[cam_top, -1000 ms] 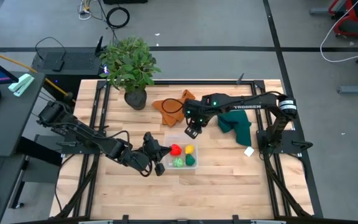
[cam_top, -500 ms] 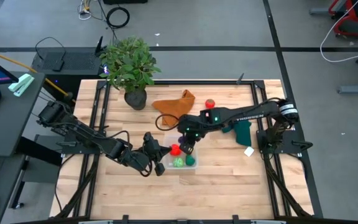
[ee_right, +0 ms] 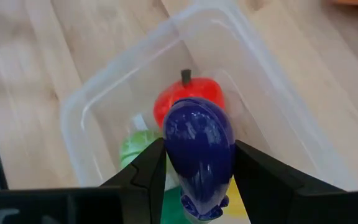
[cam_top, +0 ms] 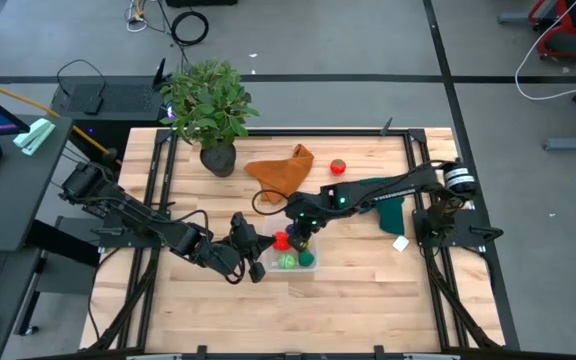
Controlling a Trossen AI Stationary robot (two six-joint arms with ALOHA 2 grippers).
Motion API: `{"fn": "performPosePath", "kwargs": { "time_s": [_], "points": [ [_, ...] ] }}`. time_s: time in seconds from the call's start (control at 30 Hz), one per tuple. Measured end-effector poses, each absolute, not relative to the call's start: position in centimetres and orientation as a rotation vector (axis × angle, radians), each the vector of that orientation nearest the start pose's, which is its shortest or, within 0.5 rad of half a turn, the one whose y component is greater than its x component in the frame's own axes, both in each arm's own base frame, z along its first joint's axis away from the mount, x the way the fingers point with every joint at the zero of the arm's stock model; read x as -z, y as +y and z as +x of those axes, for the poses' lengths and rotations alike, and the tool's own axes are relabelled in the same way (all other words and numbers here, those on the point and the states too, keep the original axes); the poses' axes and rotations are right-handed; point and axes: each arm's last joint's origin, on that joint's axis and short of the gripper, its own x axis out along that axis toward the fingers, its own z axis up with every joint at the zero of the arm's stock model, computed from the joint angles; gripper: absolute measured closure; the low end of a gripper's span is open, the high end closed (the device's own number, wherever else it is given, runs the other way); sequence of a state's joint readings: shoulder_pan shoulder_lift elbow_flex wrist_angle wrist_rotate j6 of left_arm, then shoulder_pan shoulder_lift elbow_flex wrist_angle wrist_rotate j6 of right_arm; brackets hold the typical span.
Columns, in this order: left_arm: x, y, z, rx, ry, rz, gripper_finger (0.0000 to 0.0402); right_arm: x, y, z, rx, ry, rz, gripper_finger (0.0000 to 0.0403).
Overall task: Pick and placing Produce into tupperware
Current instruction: Put the eggplant into the transparent bin, then put the tomato into the transparent bin
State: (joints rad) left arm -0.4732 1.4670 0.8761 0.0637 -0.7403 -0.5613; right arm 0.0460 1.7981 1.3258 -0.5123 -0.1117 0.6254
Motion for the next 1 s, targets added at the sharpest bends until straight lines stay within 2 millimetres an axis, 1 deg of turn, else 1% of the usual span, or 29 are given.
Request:
{"fn": "performPosePath", "kwargs": {
  "time_s": [0.23,0.47,0.7,0.87,1.0],
  "points": [
    [-23.4,-12.2,28.2,-0.370,0.345,-0.247,0.0389,-20.8,2.1,38.4,0.172,1.029,0.604,0.0269],
    [-23.4,-12.2,28.2,-0.371,0.346,-0.248,0.0378,-21.0,1.6,38.6,0.176,0.998,0.602,0.0255],
    [-23.4,-12.2,28.2,-0.370,0.349,-0.240,0.0390,-21.0,0.8,38.6,0.197,0.990,0.621,0.0234],
    [-23.4,-12.2,28.2,-0.371,0.349,-0.241,0.0392,-21.0,0.6,38.6,0.201,0.989,0.623,0.0235],
    [-23.4,-12.2,28.1,-0.372,0.348,-0.246,0.0381,-21.3,0.6,38.4,0.202,0.989,0.625,0.0235]
  ]
}}
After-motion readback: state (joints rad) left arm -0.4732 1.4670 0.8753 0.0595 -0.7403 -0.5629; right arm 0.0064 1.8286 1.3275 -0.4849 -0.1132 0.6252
